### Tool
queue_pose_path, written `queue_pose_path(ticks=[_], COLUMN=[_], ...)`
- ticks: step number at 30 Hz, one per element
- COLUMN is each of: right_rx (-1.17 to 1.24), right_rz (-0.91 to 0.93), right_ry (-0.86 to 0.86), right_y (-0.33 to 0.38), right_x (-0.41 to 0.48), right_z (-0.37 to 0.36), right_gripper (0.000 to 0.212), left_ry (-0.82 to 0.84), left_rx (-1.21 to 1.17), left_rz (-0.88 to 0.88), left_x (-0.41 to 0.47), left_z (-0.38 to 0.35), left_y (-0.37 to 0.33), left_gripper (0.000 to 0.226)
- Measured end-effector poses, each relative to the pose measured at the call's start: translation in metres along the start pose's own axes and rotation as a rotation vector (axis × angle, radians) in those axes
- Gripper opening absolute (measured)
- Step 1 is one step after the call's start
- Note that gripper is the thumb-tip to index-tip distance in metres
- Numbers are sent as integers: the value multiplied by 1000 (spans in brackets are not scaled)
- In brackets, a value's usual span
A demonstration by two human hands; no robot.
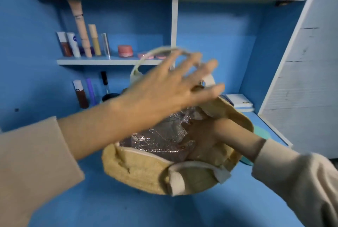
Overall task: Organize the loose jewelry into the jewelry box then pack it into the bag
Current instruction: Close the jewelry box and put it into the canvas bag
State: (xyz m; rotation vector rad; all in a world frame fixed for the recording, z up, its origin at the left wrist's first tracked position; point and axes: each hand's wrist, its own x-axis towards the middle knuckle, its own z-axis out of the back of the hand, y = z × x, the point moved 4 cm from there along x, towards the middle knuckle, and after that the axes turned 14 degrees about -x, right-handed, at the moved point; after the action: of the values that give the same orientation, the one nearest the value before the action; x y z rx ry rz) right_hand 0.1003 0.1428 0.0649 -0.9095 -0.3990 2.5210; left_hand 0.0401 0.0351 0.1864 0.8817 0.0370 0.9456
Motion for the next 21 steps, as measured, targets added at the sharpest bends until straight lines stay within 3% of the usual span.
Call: queue_pose_path(ticks=[1,3,6,10,13,16,18,20,21], right_rx=[-90,-224,-184,145,691,1136,1111,956,904], right_rz=[21,47,41,2,28,-244,-551,-766,-817], right_ry=[18,37,-91,-731,-1258,-1563,-1505,-1206,-993], right_y=[2,9,9,0,-12,-46,-75,-104,-116], right_x=[0,1,-1,-43,-92,-105,-90,-65,-53], right_z=[-2,-4,5,32,39,12,-19,-52,-70], right_gripper=[59,58,52,32,20,32,30,16,20], left_ry=[18,64,233,217,238,249,264,285,298], left_rx=[17,-40,-80,-173,-246,-211,-156,-101,-73], left_rz=[127,302,461,517,578,614,653,691,703], left_x=[2,7,13,10,2,-3,-4,-4,-4], left_z=[5,16,12,13,10,7,8,7,6], left_y=[15,38,52,53,59,59,59,60,61], left_gripper=[86,58,23,21,19,27,28,23,23])
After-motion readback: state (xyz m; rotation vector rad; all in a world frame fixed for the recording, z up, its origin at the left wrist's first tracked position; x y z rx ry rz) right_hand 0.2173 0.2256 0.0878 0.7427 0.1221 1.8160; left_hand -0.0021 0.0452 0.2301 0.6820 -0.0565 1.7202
